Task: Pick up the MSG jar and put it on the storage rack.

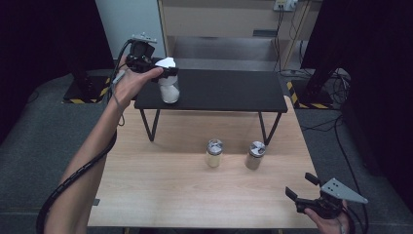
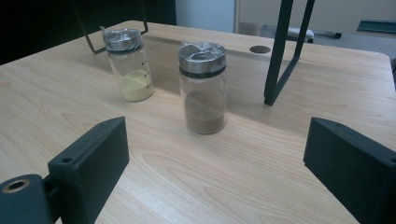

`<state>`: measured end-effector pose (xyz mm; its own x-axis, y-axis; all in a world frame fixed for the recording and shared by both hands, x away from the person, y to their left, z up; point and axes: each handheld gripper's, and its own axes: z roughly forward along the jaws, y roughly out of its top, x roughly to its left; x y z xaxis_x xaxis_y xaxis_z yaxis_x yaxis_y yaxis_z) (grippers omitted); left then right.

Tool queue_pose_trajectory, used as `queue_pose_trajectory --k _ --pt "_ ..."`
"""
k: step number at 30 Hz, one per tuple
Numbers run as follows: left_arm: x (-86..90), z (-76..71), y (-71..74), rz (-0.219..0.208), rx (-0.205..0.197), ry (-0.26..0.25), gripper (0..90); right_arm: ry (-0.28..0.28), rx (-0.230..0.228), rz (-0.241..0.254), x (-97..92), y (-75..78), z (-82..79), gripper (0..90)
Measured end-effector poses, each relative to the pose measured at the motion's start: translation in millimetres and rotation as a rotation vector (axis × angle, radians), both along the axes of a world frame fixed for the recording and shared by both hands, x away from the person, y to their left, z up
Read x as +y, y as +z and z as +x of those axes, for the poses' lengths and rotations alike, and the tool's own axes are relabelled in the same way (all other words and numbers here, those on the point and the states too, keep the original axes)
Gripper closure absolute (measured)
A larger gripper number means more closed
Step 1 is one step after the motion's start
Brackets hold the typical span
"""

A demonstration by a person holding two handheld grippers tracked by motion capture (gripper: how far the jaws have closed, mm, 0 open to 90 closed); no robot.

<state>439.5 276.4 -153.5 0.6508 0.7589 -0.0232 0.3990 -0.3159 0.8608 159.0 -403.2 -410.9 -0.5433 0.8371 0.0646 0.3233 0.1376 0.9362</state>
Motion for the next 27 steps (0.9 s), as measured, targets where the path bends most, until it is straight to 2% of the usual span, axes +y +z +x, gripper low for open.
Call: queue_pose_trajectory --k 6,12,17,27 --pt "-3.1 7.2 -1.4 0.006 0.003 0.022 30.2 0.001 0.001 0.004 -0.8 -0.4 0.0 7.4" --pt "-4.1 14.4 -3.0 -0.009 0.012 0.028 30.2 0.001 0.001 0.004 -1.0 -0.3 -0.3 7.4" --pt "-5.0 16.9 -3.6 -0.004 0.013 0.042 30.3 -0.001 0.002 0.007 -1.6 -0.4 -1.0 7.5" --pt "-3.7 20.2 -6.0 -0.022 0.015 0.051 30.3 -0.003 0.003 0.009 -2.0 -0.5 -1.6 7.4"
